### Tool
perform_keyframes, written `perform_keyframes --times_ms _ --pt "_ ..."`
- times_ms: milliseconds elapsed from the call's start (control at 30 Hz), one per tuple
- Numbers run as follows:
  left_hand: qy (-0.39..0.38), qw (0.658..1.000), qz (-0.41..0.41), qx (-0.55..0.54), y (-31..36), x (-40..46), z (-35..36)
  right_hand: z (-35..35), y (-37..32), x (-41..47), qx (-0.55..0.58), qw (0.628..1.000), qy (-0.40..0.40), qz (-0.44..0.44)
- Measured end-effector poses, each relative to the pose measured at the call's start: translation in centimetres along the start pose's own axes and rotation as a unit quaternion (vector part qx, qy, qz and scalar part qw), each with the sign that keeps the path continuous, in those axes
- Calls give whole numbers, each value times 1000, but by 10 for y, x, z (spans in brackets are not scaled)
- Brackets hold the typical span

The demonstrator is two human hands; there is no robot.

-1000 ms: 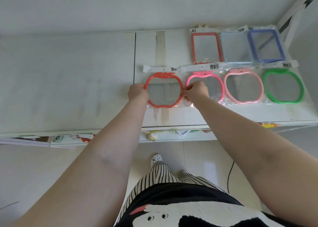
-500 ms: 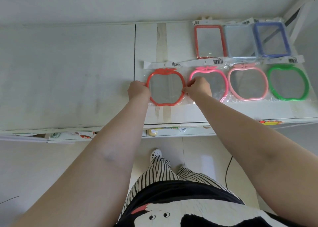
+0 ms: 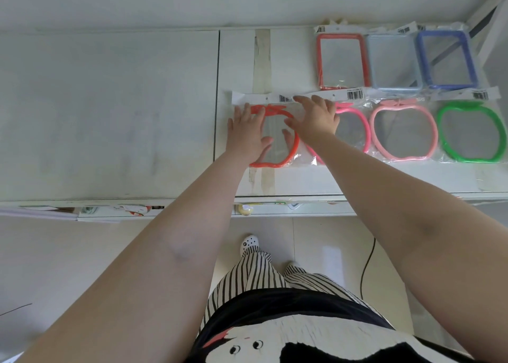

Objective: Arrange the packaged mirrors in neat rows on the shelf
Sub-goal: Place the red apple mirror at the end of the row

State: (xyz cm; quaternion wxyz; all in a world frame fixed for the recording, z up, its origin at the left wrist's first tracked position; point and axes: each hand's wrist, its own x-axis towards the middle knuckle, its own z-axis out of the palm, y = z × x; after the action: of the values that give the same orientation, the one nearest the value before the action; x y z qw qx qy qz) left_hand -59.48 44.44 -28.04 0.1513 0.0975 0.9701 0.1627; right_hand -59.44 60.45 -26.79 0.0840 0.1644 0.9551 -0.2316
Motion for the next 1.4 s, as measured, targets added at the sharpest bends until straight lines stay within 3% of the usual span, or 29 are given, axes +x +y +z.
perform_keyframes --times_ms 133,433,633,800,1067,1400 --pt "-38 999 3 32 0 -3 10 9 2 4 -90 994 -64 -10" --pt "-29 999 -9 34 2 -3 11 13 6 2 -85 994 -63 -13" --pt "28 998 47 27 28 -2 8 -12 40 -10 -1 999 40 -10" --pt "-28 991 129 11 79 -6 26 -30 100 -23 -1 992 103 76" --pt "-57 984 147 77 127 -9 56 -36 153 -39 -17 992 26 123" --pt "-69 981 149 106 129 -10 58 -37 158 -44 -12 994 7 104"
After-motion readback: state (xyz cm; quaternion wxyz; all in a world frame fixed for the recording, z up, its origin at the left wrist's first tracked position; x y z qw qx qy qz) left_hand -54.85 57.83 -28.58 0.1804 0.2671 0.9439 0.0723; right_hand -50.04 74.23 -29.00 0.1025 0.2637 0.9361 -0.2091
